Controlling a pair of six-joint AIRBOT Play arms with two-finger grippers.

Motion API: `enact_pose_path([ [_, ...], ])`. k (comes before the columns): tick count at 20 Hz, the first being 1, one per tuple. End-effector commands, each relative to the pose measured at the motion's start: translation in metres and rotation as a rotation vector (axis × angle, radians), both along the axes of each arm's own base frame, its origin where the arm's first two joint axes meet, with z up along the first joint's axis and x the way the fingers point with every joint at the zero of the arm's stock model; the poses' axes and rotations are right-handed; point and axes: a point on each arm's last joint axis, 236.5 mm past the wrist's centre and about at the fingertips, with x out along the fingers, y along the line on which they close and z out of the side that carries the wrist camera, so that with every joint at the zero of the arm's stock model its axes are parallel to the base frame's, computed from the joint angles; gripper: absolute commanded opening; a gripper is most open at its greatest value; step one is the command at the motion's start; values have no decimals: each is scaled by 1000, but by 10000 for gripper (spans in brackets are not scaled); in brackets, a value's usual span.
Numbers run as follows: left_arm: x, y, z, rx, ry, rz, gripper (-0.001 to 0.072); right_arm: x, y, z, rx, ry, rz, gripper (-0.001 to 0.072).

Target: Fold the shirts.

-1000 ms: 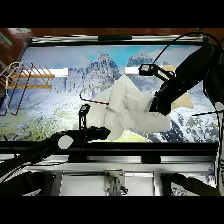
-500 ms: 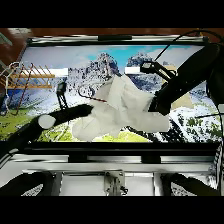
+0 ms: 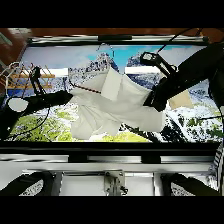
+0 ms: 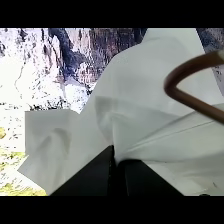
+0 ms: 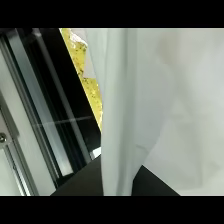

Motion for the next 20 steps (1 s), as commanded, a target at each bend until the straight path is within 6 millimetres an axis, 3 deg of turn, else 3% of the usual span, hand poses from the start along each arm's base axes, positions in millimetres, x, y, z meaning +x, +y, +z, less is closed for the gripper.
enact_pose_path([
  [1,4,7,4,4,-8,10,45,2,21,14,95,-58,66,49],
  [9,21,56,11,-6,-28,143,45,6,29,15,96,-113,104,47],
  [20,30,53,37,-22,-84,138,45,19,23,7,58,-134,71,47],
])
